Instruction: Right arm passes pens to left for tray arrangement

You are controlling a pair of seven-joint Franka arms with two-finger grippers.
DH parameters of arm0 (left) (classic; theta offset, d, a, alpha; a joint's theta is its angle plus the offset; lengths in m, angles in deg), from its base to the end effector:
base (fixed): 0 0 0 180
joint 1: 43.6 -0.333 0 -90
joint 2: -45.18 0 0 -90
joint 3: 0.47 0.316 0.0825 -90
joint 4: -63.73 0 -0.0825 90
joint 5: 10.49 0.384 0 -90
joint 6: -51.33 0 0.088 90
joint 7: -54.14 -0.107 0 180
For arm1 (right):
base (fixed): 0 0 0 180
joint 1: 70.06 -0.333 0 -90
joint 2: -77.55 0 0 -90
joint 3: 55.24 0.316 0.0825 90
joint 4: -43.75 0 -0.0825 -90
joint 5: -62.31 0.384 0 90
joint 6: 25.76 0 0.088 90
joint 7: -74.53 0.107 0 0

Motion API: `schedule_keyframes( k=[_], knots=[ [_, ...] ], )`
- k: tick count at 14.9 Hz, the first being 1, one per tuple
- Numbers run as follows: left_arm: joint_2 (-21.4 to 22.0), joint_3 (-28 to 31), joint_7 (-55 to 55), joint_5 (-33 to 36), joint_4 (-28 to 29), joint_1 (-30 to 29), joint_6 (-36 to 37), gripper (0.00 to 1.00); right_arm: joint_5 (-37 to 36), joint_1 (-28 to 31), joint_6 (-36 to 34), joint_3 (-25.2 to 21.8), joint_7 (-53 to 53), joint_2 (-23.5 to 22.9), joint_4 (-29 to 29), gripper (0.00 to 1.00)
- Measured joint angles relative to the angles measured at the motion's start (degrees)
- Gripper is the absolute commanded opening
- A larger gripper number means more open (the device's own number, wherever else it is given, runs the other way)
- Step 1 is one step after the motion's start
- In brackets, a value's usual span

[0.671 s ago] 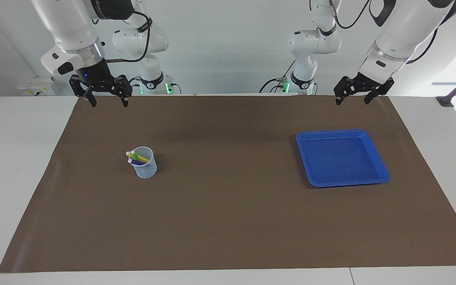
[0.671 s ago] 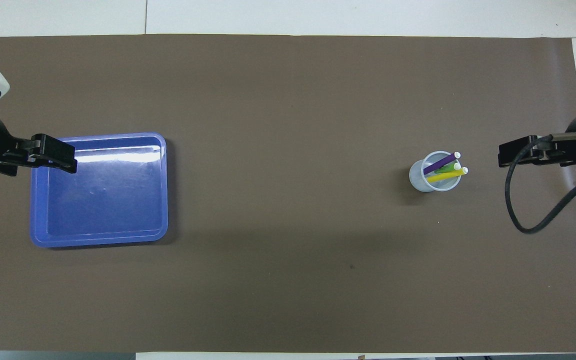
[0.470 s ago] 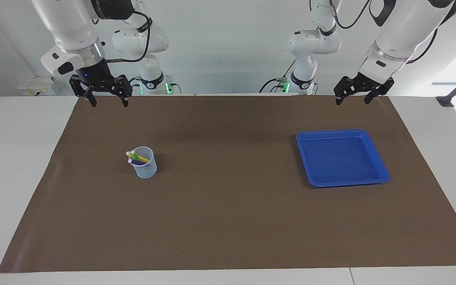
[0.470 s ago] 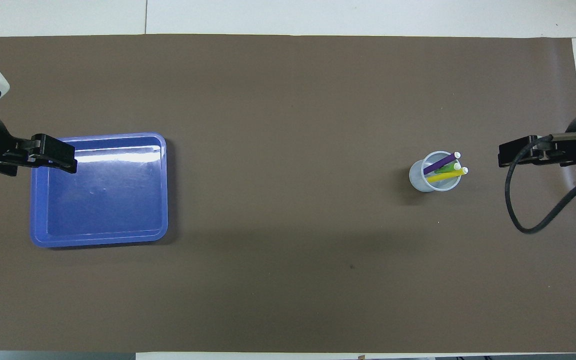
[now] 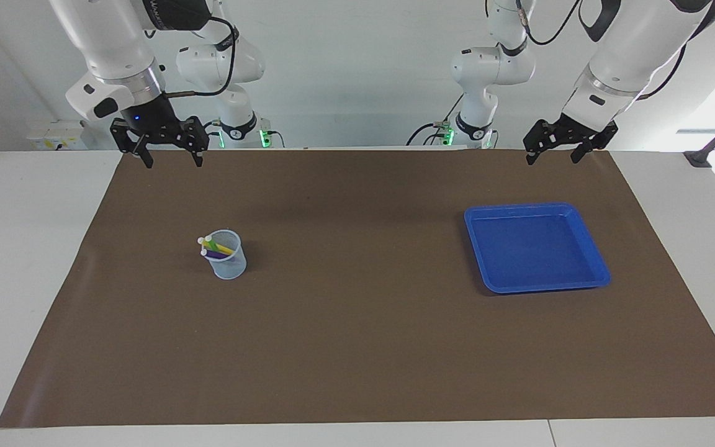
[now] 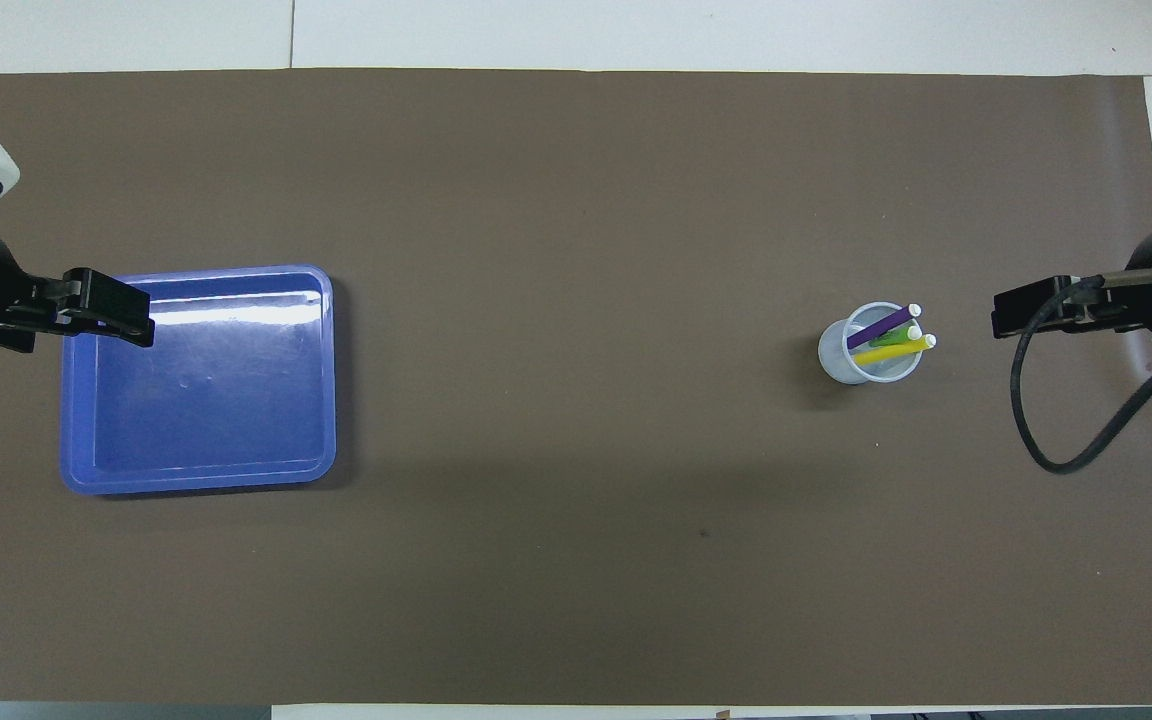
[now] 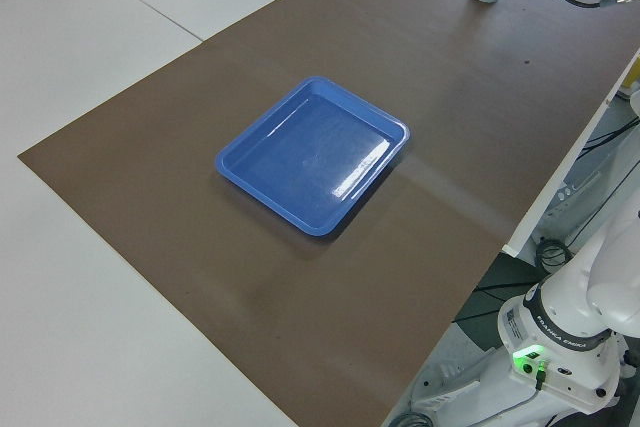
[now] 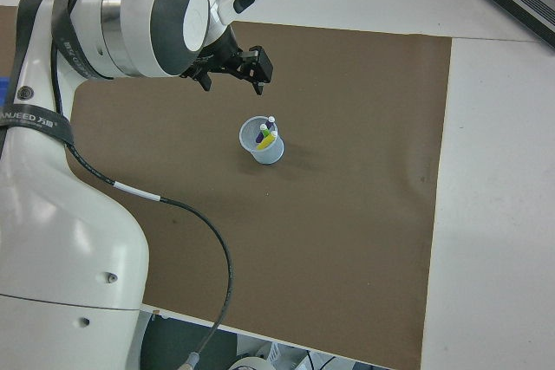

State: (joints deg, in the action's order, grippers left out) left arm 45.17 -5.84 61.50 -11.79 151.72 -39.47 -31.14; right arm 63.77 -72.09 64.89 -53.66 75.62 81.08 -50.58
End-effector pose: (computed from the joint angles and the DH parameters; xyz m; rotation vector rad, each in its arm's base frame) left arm 0.5329 -0.0919 0.6299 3.1289 -0.0614 -0.1547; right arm 0.5345 0.0369 0.6234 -3.1172 -0.0680 0.0056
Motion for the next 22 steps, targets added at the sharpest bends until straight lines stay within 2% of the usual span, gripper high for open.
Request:
schedule_keyframes(
  k=[4,8,15,19,22],
  knots=[
    [0.0,0.0,0.0,0.0,0.0,0.0,0.0,1.0,4.8,0.1,3.7,-1.4,-5.7,-1.8,-0.6,1.0],
    [0.0,0.0,0.0,0.0,0.0,0.0,0.0,1.0,10.9,0.2,8.1,-4.5,-14.2,-6.7,-1.1,1.0],
    [0.0,0.0,0.0,0.0,0.0,0.0,0.0,1.0,17.8,0.3,14.2,-6.7,-19.5,-14.8,-1.5,1.0],
    [0.0,0.0,0.0,0.0,0.0,0.0,0.0,1.0,20.4,0.4,18.3,-7.1,-20.9,-16.4,-4.7,1.0],
    [0.0,0.0,0.0,0.0,0.0,0.0,0.0,1.0,21.0,0.4,19.0,-7.1,-20.9,-17.3,-7.0,0.96]
  ],
)
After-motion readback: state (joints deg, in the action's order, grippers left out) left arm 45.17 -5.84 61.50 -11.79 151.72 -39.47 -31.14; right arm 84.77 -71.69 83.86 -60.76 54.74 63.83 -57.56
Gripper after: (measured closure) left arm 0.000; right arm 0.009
